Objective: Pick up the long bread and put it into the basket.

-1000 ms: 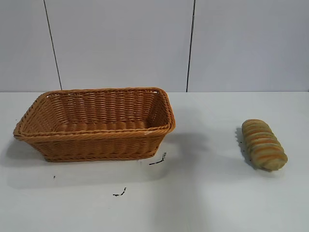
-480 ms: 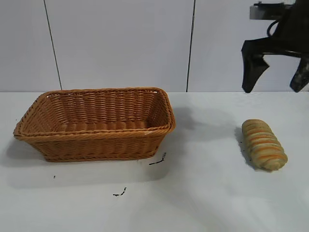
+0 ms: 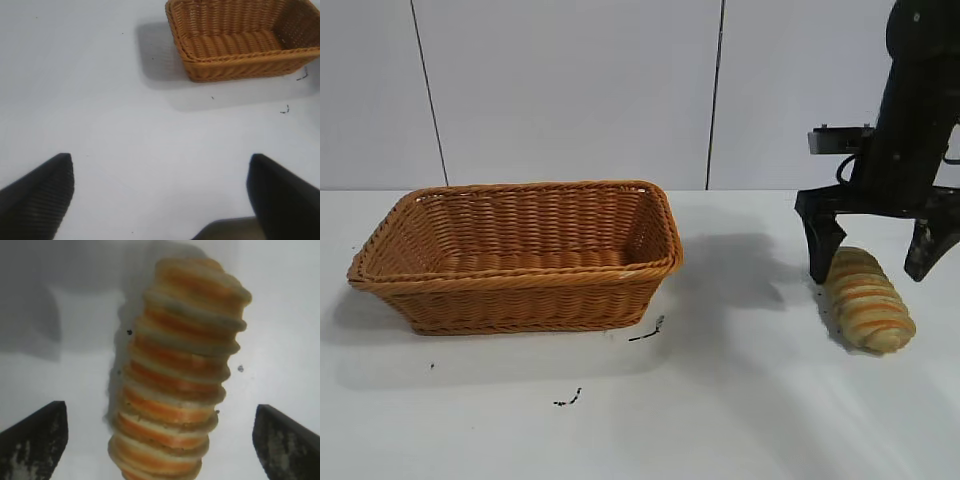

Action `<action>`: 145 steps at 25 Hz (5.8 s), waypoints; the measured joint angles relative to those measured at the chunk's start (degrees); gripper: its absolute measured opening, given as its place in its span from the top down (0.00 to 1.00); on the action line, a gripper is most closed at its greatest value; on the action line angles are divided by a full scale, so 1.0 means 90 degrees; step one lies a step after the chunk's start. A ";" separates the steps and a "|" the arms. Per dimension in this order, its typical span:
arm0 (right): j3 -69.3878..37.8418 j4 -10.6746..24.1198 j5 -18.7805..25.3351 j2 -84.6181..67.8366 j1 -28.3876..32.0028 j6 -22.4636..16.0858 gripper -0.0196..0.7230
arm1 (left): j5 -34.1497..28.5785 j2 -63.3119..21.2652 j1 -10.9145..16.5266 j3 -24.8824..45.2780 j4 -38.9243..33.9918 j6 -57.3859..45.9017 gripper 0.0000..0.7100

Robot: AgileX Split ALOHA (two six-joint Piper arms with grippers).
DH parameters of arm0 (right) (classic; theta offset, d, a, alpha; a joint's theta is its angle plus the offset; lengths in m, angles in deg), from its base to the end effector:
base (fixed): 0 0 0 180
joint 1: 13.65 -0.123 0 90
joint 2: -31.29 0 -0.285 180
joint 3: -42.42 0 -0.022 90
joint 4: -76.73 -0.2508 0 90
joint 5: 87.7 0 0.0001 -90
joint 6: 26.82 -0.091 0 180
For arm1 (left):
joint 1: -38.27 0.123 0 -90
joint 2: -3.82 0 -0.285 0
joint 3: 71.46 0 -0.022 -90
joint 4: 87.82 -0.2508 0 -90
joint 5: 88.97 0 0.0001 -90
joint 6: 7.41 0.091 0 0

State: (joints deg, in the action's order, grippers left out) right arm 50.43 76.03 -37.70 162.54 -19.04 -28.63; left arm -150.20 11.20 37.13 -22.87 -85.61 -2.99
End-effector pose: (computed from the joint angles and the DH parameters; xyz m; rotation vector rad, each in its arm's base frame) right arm 0.4184 0.0403 0.1278 -0.0834 3.0232 0.0260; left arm -0.0063 -0.0030 0.2766 0.1013 2.0424 -0.0104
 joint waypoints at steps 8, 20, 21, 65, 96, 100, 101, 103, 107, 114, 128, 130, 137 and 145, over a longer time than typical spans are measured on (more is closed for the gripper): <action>0.0018 0.0000 -0.0018 0.0295 0.0000 -0.0034 0.05 | 0.0000 0.0000 0.0000 0.0000 0.0000 0.0000 0.03; 0.0023 0.0126 0.0120 0.0203 0.0000 -0.0034 0.82 | 0.0000 0.0000 0.0000 0.0000 0.0000 0.0000 0.03; 0.0031 0.0195 0.0149 0.0134 0.0000 -0.0034 0.82 | 0.0000 0.0000 0.0000 0.0000 0.0000 0.0000 0.03; 0.5070 -0.0470 0.0225 0.0969 -0.3299 0.5361 0.83 | 0.0000 0.0000 0.0000 0.0000 0.0000 0.0000 0.03; 0.5065 -0.1431 0.0111 0.1976 -0.3511 0.6974 0.05 | 0.0000 0.0000 0.0000 0.0000 0.0000 0.0000 0.03; 0.5065 -0.1412 0.0110 0.1474 -0.3511 0.4594 0.05 | 0.0000 0.0000 0.0000 0.0000 0.0000 0.0000 0.03; 0.5065 -0.1359 0.0074 0.1320 -0.3511 0.3850 0.05 | 0.0000 0.0000 0.0000 0.0000 0.0000 0.0000 0.03; 0.5065 -0.1121 0.0076 0.1056 -0.3511 0.2810 0.05 | 0.0000 0.0000 0.0000 0.0000 0.0000 0.0000 0.03; 0.5078 -0.0662 0.0281 0.0731 -0.3470 0.1617 0.05 | 0.0000 0.0000 0.0000 0.0000 0.0000 0.0000 0.03; 0.5080 -0.0243 0.0774 0.0703 -0.2468 0.0826 0.05 | 0.0000 0.0000 0.0000 0.0000 0.0000 0.0000 0.03; 0.5080 -0.0044 0.1329 0.0703 0.0382 0.0774 0.05 | 0.0000 0.0000 0.0000 0.0000 0.0000 0.0000 0.03; 0.5080 -0.0044 0.1446 0.0703 0.0558 0.0774 0.05 | 0.0000 0.0000 0.0000 0.0000 0.0000 0.0000 0.03; 0.5068 -0.0063 0.2161 0.0703 0.0650 0.0774 0.05 | 0.0000 0.0000 0.0000 0.0000 0.0000 0.0000 0.03; 0.3986 -0.0196 0.2181 -0.0372 0.0650 0.0774 0.05 | 0.0000 0.0000 0.0000 0.0000 0.0000 0.0000 0.03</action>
State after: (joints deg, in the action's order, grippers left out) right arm 86.30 74.26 -18.08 159.18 -13.19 -21.67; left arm -150.20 11.20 37.13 -22.87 -85.61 -2.99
